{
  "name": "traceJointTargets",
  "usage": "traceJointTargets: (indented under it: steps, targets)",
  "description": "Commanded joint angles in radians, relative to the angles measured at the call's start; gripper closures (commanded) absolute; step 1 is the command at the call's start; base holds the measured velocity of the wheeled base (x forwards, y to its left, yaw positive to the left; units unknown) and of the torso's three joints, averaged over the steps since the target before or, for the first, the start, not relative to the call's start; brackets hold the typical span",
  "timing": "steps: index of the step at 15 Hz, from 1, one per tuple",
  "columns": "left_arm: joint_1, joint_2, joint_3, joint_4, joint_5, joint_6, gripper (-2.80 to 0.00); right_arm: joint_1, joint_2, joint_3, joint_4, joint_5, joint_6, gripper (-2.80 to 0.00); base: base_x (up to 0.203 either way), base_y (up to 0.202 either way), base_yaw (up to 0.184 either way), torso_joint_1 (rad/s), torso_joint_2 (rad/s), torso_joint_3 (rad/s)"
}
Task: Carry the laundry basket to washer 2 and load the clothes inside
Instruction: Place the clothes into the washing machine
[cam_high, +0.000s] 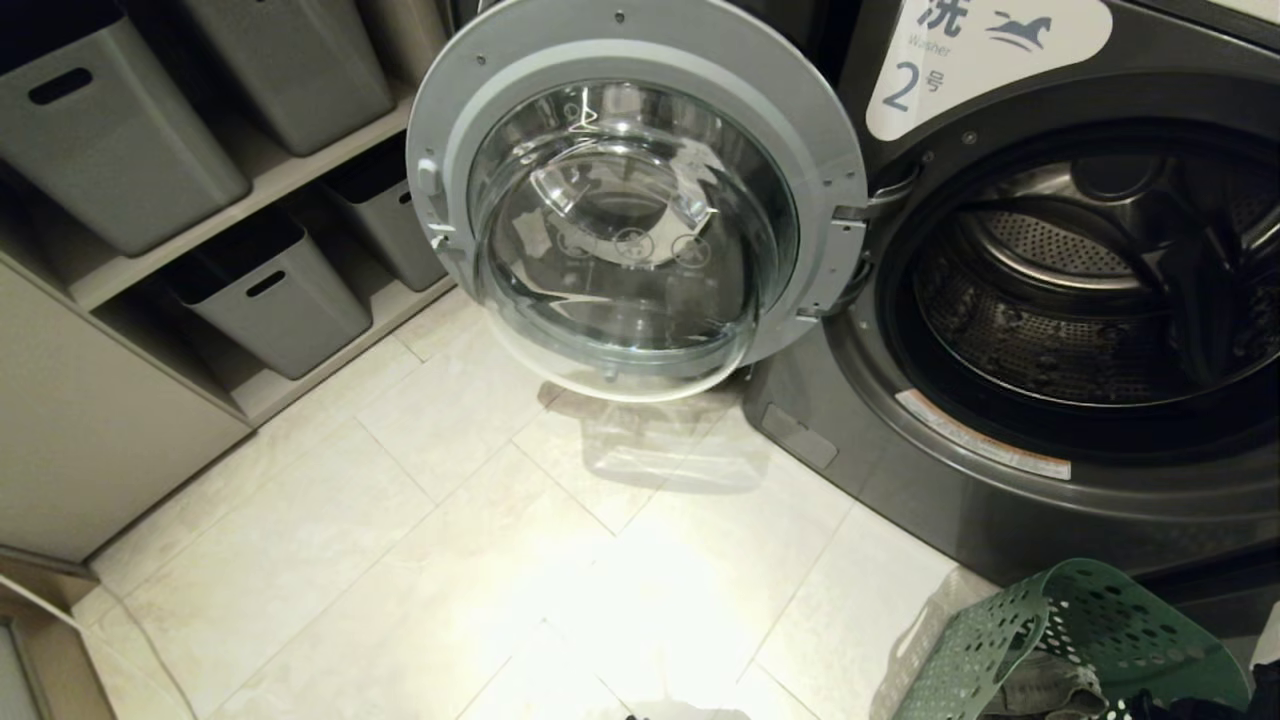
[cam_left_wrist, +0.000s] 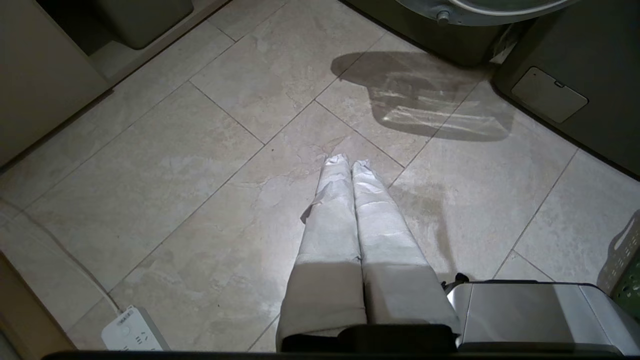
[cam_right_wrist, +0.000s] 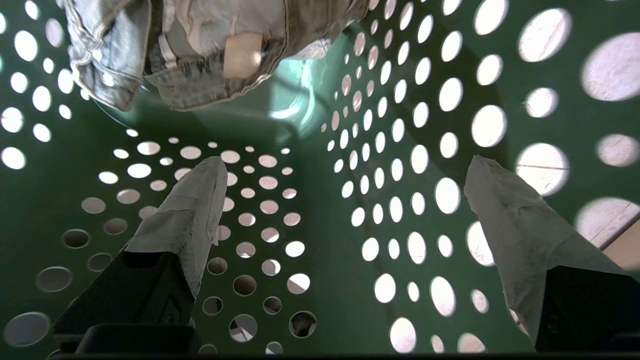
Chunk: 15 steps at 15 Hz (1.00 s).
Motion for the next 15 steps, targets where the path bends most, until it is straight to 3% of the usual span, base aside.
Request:
traceJointTargets:
  steps: [1,6,15]
  targets:
    - [0.000,0.000,0.002,0.000,0.000,0.000,0.00,0.002,0.001,-0.008,-0.007,0.003,-0.001,-2.80,0.000,0.000,0.000,0.001,0.01,-0.206]
    - [0.000,0.000,0.002,0.000,0.002,-0.011,0.00,0.029,0.003,-0.039,-0.006,0.004,0.007,-2.80,0.000,0.000,0.000,0.003,0.00,-0.171]
    - [0.000,0.001,0.002,0.000,0.000,-0.011,0.00,0.063,0.005,-0.092,-0.001,0.013,0.049,-2.80,0.000,0.000,0.000,0.001,0.00,-0.008]
